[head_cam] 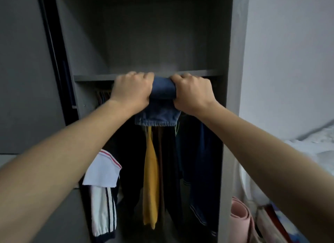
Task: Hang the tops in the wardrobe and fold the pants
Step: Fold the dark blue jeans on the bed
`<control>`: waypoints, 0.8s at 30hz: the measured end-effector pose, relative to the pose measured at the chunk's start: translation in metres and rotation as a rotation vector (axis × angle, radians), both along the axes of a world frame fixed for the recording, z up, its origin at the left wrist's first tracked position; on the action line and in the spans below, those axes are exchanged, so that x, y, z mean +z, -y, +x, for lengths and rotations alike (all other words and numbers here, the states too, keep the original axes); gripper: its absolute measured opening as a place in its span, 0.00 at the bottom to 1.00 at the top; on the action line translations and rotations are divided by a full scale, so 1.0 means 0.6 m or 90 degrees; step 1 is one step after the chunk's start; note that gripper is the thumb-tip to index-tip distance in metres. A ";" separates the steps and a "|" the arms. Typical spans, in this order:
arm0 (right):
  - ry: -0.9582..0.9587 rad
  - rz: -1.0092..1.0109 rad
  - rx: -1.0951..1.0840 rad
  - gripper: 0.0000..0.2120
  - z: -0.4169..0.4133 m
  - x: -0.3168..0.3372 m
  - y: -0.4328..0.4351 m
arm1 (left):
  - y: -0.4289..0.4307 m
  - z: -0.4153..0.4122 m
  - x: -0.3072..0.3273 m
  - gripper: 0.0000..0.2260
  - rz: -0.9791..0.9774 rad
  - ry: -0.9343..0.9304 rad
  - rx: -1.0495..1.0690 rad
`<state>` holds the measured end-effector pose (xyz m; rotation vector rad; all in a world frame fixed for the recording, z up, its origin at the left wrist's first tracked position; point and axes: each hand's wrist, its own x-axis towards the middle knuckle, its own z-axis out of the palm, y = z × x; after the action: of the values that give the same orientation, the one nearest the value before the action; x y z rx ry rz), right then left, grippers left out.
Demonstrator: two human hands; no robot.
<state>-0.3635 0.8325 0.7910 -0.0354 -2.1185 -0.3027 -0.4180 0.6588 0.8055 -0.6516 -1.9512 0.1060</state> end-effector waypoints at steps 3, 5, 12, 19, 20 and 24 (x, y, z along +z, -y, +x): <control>-0.074 0.044 0.001 0.18 -0.054 0.087 -0.026 | -0.022 -0.054 0.086 0.18 0.009 -0.086 0.005; -0.118 0.065 0.000 0.19 -0.096 0.140 -0.049 | -0.042 -0.095 0.138 0.18 0.012 -0.133 0.007; -0.197 0.123 -0.004 0.20 -0.250 0.276 -0.122 | -0.116 -0.244 0.259 0.17 0.055 -0.219 0.022; -0.197 0.154 -0.023 0.19 -0.390 0.313 -0.167 | -0.164 -0.397 0.286 0.19 0.074 -0.248 0.021; -0.194 0.156 -0.028 0.19 -0.410 0.315 -0.171 | -0.168 -0.420 0.286 0.19 0.078 -0.249 0.018; -0.174 0.178 -0.054 0.19 -0.486 0.318 -0.184 | -0.188 -0.517 0.285 0.19 0.083 -0.239 -0.013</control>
<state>-0.6550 0.9432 0.9817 -0.0035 -1.7912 -0.6071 -0.7282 0.7717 0.9763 -0.5234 -1.5753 0.0802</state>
